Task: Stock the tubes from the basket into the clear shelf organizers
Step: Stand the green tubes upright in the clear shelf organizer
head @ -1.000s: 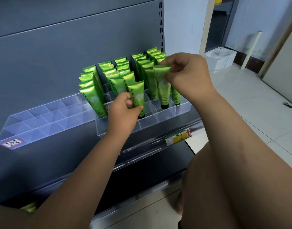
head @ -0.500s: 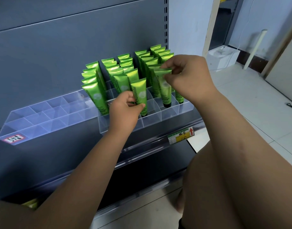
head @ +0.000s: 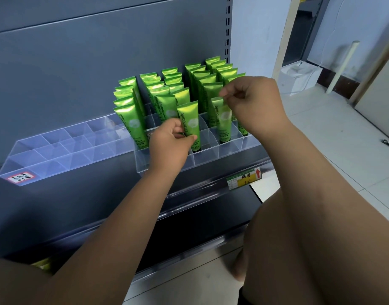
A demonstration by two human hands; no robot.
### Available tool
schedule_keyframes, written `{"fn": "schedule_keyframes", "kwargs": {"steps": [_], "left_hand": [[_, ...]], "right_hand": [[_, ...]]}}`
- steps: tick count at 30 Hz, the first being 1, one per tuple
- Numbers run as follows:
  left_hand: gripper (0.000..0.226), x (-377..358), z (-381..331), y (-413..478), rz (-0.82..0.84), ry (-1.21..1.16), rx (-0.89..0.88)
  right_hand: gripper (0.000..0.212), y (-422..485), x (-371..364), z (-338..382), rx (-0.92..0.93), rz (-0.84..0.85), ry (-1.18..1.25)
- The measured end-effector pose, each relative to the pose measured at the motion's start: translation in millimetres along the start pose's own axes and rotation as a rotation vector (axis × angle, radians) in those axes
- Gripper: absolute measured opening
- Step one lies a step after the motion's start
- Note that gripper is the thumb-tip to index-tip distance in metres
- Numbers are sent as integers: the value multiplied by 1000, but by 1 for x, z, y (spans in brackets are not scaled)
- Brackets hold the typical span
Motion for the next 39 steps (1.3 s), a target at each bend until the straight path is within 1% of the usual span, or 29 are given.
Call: {"fn": "schedule_keyframes", "kwargs": {"steps": [8,14,17,20,23,29,32,39], "left_hand": [[43,-1,-1,-2,19,13,-4],[43,-1,-4,-4,10,30,-3],[40,-1,-3,-4,6,31,-10],[30,3,0,-3,-38,-2,13],[34,5,1,0,-66,-20,34],[31,5,1,0,-62,-4,25],[32,5,2,1,-59,16,18],[28,5,4,1,-50,35,11]], "right_hand": [[22,1,-4,1,-8,-7,-20],[28,1,-3,2,-1,-17,-63],[36,0,-2,3,26,-28,-105],[38,-1,0,4,46,-38,-126],[38,-2,-1,5,83,-58,-160],[40,2,-3,7,165,-108,-253],[42,3,-6,7,215,-123,-244],[39,7,-9,4,224,-131,-272]]}}
Point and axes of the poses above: each hand's wrist, its own y-axis towards the middle knuckle, its own x-axis out of the back of the hand, z = x × y, the point moved 4 cm from there along y, towards the middle knuckle, and after that the axes turned 14 degrees about -y, right-handed, at the moved point
